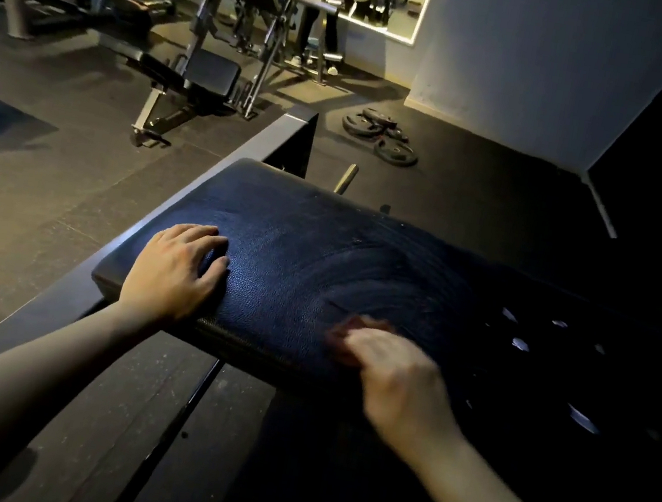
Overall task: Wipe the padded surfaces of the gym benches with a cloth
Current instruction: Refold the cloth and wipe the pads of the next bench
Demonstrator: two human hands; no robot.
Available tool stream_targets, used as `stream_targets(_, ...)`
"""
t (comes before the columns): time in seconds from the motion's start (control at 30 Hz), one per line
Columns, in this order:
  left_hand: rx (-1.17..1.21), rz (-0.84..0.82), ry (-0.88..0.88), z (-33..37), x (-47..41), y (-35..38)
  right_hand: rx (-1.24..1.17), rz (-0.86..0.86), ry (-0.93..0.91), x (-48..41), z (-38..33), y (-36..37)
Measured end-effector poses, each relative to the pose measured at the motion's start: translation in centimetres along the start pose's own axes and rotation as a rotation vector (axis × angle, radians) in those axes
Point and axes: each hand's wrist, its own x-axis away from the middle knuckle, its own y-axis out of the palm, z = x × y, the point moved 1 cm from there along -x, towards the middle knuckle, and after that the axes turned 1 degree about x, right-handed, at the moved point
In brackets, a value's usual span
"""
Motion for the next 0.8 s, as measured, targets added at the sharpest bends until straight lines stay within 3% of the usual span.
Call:
stream_targets(0.1, -0.027, 0.008, 0.038, 0.4, 0.0, 0.0, 0.234, -0.04, 0.472, -0.3, 6.2, -2.1)
stream_targets(0.17, -0.054, 0.013, 0.069, 0.8, -0.1, 0.0, 0.277, 0.03, 0.677, -2.3, 4.9, -1.5)
stream_targets(0.23, -0.065, -0.001, 0.08, 0.8, -0.2, -0.2, 0.173, 0.088, 0.635, -4.4, 0.2, 1.5)
stream_targets(0.33, -0.049, -0.022, 0.074, 0.4, -0.3, -0.3, -0.003, 0.063, 0.262, -4.5, -8.1, 3.9)
stream_targets(0.43, -0.027, -0.016, 0.076, 0.2, -0.2, -0.2, -0.035, 0.054, 0.086, -0.9, -7.4, 1.9)
stream_targets(0.5, -0.038, -0.006, 0.075, 0.2, -0.1, -0.2, 0.06, 0.096, 0.231, 2.0, -3.1, 0.2)
stream_targets(0.57, -0.042, -0.002, 0.079, 0.4, 0.0, -0.1, 0.193, 0.062, 0.514, 3.1, 1.6, -1.9)
stream_targets(0.67, -0.065, -0.002, 0.088, 0.5, -0.1, -0.1, 0.226, 0.077, 0.851, -0.6, 4.3, -2.4)
stream_targets(0.73, -0.093, -0.019, 0.086, 0.7, -0.5, -0.2, 0.213, 0.081, 0.856, -5.0, 2.9, -0.1)
stream_targets(0.8, -0.083, -0.039, 0.091, 1.3, -1.2, -0.2, 0.134, 0.074, 0.694, -8.5, -0.8, 3.0)
